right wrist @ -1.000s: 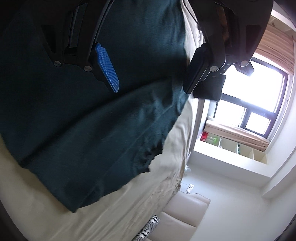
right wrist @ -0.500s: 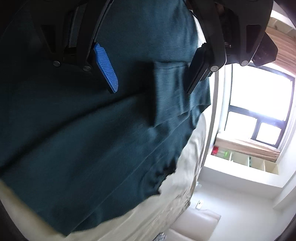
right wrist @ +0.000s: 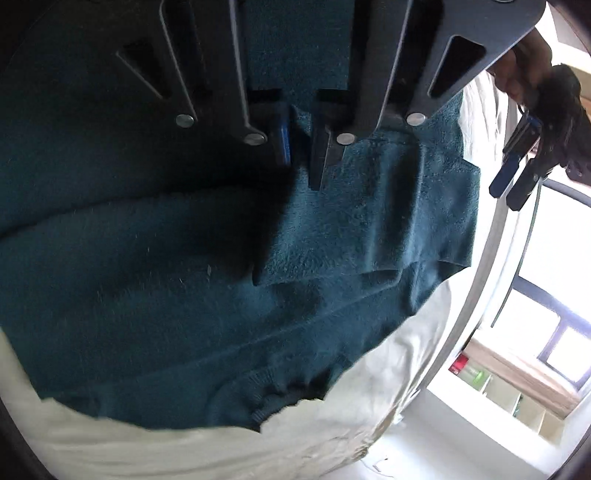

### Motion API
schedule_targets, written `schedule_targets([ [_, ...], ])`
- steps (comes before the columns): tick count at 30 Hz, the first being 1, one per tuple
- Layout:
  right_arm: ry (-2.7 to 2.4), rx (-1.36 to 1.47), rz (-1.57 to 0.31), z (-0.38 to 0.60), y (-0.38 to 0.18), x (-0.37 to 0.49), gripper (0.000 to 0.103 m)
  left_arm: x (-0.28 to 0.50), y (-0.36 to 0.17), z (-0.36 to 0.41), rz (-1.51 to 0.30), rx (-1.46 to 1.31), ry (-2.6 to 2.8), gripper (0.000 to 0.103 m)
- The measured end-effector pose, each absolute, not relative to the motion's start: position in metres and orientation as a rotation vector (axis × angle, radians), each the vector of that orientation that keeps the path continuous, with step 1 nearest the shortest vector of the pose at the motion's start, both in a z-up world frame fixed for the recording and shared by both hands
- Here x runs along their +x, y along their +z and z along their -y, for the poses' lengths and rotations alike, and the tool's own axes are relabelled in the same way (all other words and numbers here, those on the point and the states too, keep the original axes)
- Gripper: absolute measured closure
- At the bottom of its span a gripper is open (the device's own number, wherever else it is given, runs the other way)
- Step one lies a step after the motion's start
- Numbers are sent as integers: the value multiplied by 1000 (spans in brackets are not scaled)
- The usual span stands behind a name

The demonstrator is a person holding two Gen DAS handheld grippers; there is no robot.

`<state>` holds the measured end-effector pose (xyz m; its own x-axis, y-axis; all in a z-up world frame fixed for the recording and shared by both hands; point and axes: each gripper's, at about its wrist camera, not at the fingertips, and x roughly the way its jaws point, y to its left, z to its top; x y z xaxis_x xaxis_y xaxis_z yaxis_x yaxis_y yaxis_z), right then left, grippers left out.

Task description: Fold small clothes

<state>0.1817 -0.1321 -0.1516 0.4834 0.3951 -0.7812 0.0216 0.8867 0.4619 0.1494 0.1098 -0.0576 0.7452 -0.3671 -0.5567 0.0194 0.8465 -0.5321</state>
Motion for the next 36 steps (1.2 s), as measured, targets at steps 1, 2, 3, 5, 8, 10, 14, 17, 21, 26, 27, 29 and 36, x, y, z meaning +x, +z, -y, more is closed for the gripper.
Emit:
schedule_targets([
  [1, 241, 442, -1037, 133, -146, 182, 96, 153, -58, -114, -707, -537, -222, 47],
  [2, 247, 434, -1025, 133, -140, 184, 96, 157, -58, -120, -711, -555, -224, 47],
  [3, 250, 415, -1002, 136, -130, 184, 97, 160, -58, -124, -713, -565, -225, 47],
  [5, 253, 396, -965, 142, -114, 185, 97, 163, -55, -134, -709, -565, -218, 49],
  [8, 242, 394, -939, 158, -99, 188, 97, 171, -52, -143, -712, -563, -214, 52],
  [10, 224, 385, -935, 170, -92, 189, 97, 176, -53, -145, -718, -566, -225, 62],
  [14, 190, 397, -970, 204, -96, 201, 97, 188, -58, -142, -754, -544, -236, 70],
  [17, 141, 416, -995, 230, -109, 202, 97, 198, -68, -136, -801, -542, -246, 78],
  [21, 114, 456, -1010, 250, -123, 196, 97, 207, -78, -127, -830, -544, -251, 85],
  [26, 100, 470, -1007, 257, -129, 196, 97, 224, -88, -103, -869, -477, -250, 85],
  [27, 99, 466, -1010, 255, -130, 195, 97, 229, -93, -98, -887, -457, -245, 87],
  [29, 94, 464, -1013, 255, -134, 197, 97, 236, -104, -96, -916, -446, -223, 90],
  [36, 108, 481, -1035, 261, -141, 208, 96, 235, -113, -98, -922, -415, -214, 97],
])
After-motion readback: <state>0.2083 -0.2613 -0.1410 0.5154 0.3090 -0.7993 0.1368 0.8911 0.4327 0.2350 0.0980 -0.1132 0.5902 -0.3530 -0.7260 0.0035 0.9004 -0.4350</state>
